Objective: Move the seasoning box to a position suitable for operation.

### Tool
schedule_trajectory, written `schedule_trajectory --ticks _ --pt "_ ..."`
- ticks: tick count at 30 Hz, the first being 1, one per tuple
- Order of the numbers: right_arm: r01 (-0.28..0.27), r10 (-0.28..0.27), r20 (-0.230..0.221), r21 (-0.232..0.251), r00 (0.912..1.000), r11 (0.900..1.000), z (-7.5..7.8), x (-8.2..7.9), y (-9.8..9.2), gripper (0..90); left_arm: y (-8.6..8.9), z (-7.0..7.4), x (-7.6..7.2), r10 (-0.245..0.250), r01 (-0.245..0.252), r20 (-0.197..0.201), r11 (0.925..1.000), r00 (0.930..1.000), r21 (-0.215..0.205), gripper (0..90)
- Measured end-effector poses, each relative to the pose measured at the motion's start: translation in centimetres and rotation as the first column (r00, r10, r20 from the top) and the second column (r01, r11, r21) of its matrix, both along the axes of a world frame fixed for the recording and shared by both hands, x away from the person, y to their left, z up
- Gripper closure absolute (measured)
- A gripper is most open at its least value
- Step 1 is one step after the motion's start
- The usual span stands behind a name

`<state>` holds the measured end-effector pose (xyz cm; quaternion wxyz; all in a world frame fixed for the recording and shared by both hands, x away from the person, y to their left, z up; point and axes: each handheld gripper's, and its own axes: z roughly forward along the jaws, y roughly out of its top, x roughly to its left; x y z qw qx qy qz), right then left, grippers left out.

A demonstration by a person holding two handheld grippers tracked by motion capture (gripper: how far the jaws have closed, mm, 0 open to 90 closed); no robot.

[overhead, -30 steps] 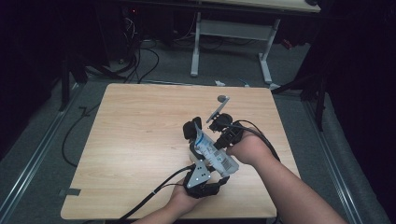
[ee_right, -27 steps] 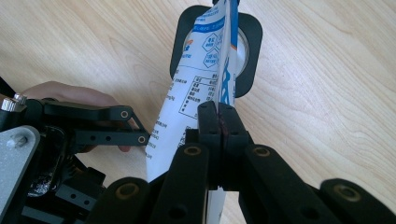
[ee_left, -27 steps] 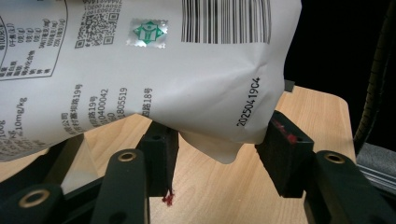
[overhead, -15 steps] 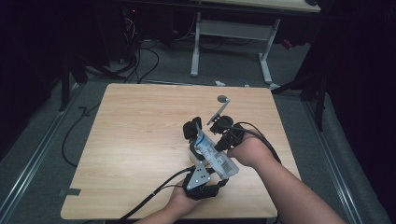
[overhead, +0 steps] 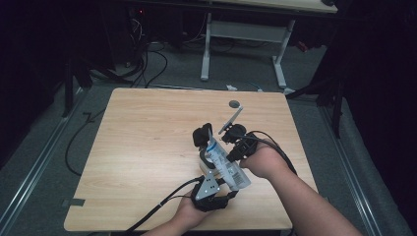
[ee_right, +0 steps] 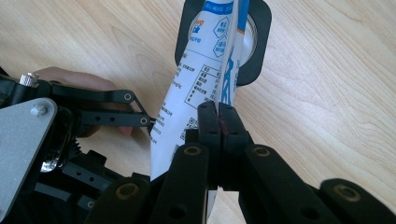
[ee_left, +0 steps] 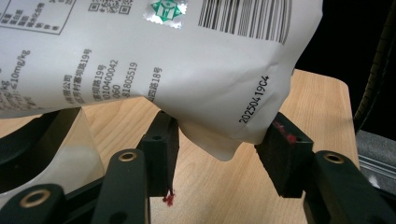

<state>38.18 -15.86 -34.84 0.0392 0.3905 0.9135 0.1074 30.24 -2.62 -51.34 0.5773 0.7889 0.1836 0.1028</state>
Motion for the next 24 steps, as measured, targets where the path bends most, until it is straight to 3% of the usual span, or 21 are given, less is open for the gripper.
schedule_trajectory --ticks 10,24 --pt "-0.004 0.004 0.005 0.004 1.0 1.0 -0.11 -0.19 -0.17 90.0 0.02 -0.51 0.37 0.007 -0.006 -0.053 0.9999 0.9986 0.014 51.6" --pt "0.013 -0.013 -0.004 0.011 0.9999 1.0 -0.18 -0.32 -0.21 89.8 -0.08 -0.74 0.73 0.017 -0.015 -0.078 0.9995 0.9968 0.026 52.8"
